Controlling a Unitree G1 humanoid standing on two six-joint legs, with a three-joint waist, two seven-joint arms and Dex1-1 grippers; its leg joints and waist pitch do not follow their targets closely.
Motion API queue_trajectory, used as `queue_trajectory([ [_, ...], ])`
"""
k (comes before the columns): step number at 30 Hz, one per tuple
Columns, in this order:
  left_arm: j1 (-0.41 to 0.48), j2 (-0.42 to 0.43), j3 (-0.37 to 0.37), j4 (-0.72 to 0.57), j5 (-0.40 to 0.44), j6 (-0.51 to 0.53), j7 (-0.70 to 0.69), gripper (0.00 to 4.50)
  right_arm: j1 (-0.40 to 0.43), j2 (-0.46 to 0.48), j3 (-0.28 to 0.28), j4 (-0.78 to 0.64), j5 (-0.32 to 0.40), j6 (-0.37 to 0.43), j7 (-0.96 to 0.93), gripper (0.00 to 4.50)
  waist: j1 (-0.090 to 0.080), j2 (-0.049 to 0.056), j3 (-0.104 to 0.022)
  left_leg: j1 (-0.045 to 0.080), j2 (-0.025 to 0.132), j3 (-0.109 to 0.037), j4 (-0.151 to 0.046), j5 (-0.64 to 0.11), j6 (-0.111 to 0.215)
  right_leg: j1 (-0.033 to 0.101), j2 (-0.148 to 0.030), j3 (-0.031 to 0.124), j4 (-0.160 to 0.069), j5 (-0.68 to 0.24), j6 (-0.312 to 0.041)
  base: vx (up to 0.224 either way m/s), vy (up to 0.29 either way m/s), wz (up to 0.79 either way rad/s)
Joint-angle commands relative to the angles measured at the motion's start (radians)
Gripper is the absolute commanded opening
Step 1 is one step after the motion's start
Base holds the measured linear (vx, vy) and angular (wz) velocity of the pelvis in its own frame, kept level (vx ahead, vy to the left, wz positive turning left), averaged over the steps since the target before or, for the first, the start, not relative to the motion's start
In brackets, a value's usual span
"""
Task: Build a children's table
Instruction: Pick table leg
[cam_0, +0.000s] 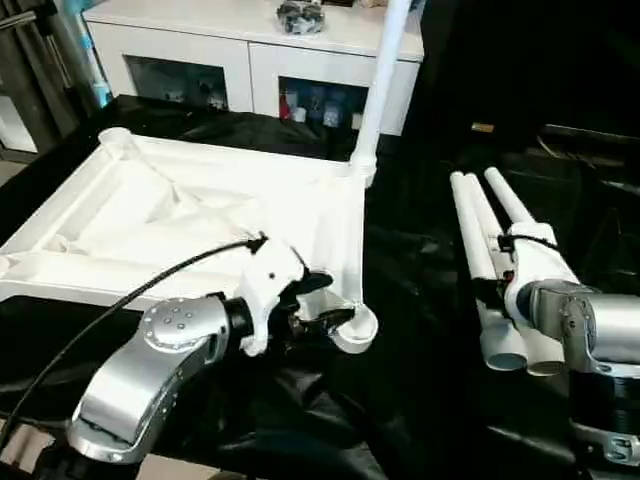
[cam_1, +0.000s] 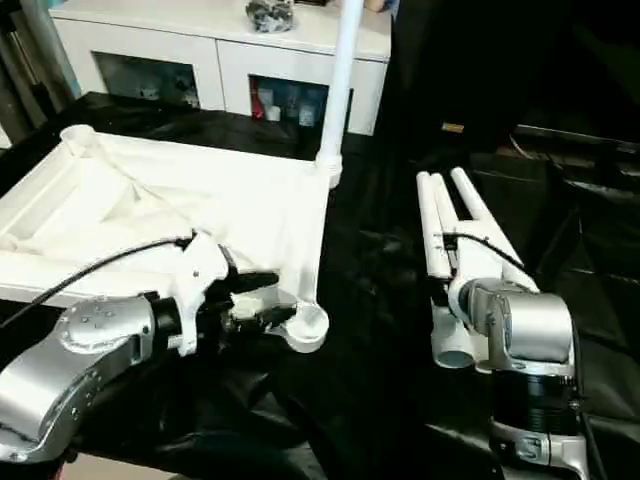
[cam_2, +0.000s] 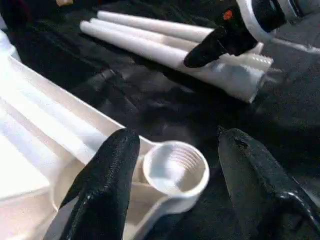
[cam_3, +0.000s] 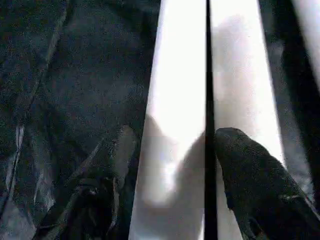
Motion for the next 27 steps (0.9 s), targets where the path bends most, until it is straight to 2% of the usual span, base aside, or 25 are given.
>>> queue_trajectory([
  [1, -0.005, 0.005, -0.006, -0.026, -0.012, 0.008, -0.005, 2.87, 0.001, -0.007, -0.003, 0.011, 0.016, 0.020, 0.011, 2.83, -0.001, -0.010, -0.066, 0.014, 0.017, -0.010, -0.064, -0.203, -0.045, 0.041, -0.028, 0.033, -0.078, -0.307, -0.087, 0.000, 0.000, 0.00],
  [2, -0.005, 0.011, -0.006, -0.029, -0.013, 0.007, -0.004, 2.87, 0.000, -0.007, 0.002, 0.016, 0.022, 0.036, 0.018, 2.83, 0.001, -0.006, -0.065, 0.015, 0.018, -0.011, -0.064, -0.203, -0.045, 0.040, -0.029, 0.033, -0.077, -0.310, -0.088, 0.000, 0.000, 0.00],
  [9, -0.001, 0.019, -0.010, -0.038, -0.016, 0.007, 0.003, 2.87, -0.010, -0.005, 0.008, 0.030, 0.037, 0.055, 0.035, 2.83, 0.002, -0.009, -0.065, 0.014, 0.018, -0.011, -0.064, -0.205, -0.048, 0.040, -0.030, 0.033, -0.077, -0.318, -0.090, 0.000, 0.000, 0.00],
  [12, -0.002, 0.020, -0.014, -0.039, -0.018, 0.005, 0.006, 2.87, -0.013, -0.009, 0.014, 0.031, 0.046, 0.074, 0.046, 2.83, 0.002, -0.016, -0.065, 0.014, 0.018, -0.010, -0.063, -0.198, -0.046, 0.041, -0.031, 0.033, -0.077, -0.326, -0.085, 0.000, 0.000, 0.00],
  [14, -0.005, 0.020, -0.015, -0.041, -0.020, 0.006, 0.005, 2.87, -0.014, -0.015, 0.021, 0.045, 0.049, 0.087, 0.053, 2.83, 0.003, -0.013, -0.065, 0.014, 0.018, -0.010, -0.063, -0.197, -0.047, 0.040, -0.031, 0.033, -0.077, -0.330, -0.083, 0.000, 0.000, 0.00],
  [16, -0.008, 0.021, -0.019, -0.043, -0.026, 0.008, -0.003, 2.90, -0.016, -0.017, 0.022, 0.065, 0.052, 0.092, 0.058, 2.67, 0.003, -0.018, -0.065, 0.014, 0.018, -0.010, -0.063, -0.195, -0.046, 0.040, -0.031, 0.033, -0.078, -0.330, -0.082, 0.000, 0.000, 0.00],
  [17, -0.009, 0.021, -0.020, -0.043, -0.026, 0.008, -0.004, 2.90, -0.016, -0.017, 0.021, 0.067, 0.053, 0.091, 0.059, 2.67, 0.004, -0.015, -0.066, 0.014, 0.018, -0.011, -0.063, -0.196, -0.048, 0.040, -0.033, 0.033, -0.077, -0.333, -0.083, 0.000, 0.000, 0.00],
  [18, -0.010, 0.024, -0.026, -0.045, -0.030, 0.007, -0.011, 2.92, -0.018, -0.016, 0.019, 0.084, 0.054, 0.088, 0.061, 2.53, 0.003, -0.022, -0.066, 0.014, 0.018, -0.010, -0.062, -0.198, -0.049, 0.039, -0.032, 0.033, -0.078, -0.334, -0.081, 0.000, 0.000, 0.00],
  [20, -0.012, 0.034, -0.034, -0.049, -0.037, 0.008, -0.025, 2.92, -0.024, -0.016, 0.018, 0.105, 0.056, 0.087, 0.062, 2.39, 0.004, -0.020, -0.066, 0.015, 0.019, -0.010, -0.062, -0.196, -0.050, 0.038, -0.033, 0.033, -0.077, -0.336, -0.081, 0.000, 0.000, 0.00],
  [21, -0.013, 0.038, -0.039, -0.050, -0.039, 0.008, -0.030, 2.92, -0.026, -0.017, 0.018, 0.115, 0.058, 0.087, 0.064, 2.32, 0.003, -0.024, -0.066, 0.014, 0.018, -0.010, -0.062, -0.198, -0.051, 0.038, -0.032, 0.033, -0.078, -0.338, -0.079, 0.000, 0.000, 0.00],
  [25, -0.016, 0.060, -0.057, -0.053, -0.041, 0.008, -0.052, 2.92, -0.035, -0.017, 0.013, 0.158, 0.059, 0.076, 0.068, 2.10, 0.003, -0.024, -0.065, 0.017, 0.019, -0.011, -0.064, -0.221, -0.058, 0.034, -0.032, 0.032, -0.079, -0.361, -0.072, 0.000, 0.000, 0.00],
  [27, -0.021, 0.078, -0.067, -0.051, -0.033, 0.000, -0.064, 2.92, -0.042, -0.020, 0.013, 0.179, 0.055, 0.066, 0.069, 1.92, 0.002, -0.027, -0.067, 0.018, 0.019, -0.013, -0.065, -0.236, -0.068, 0.034, -0.032, 0.031, -0.080, -0.368, -0.066, 0.000, 0.000, 0.00],
])
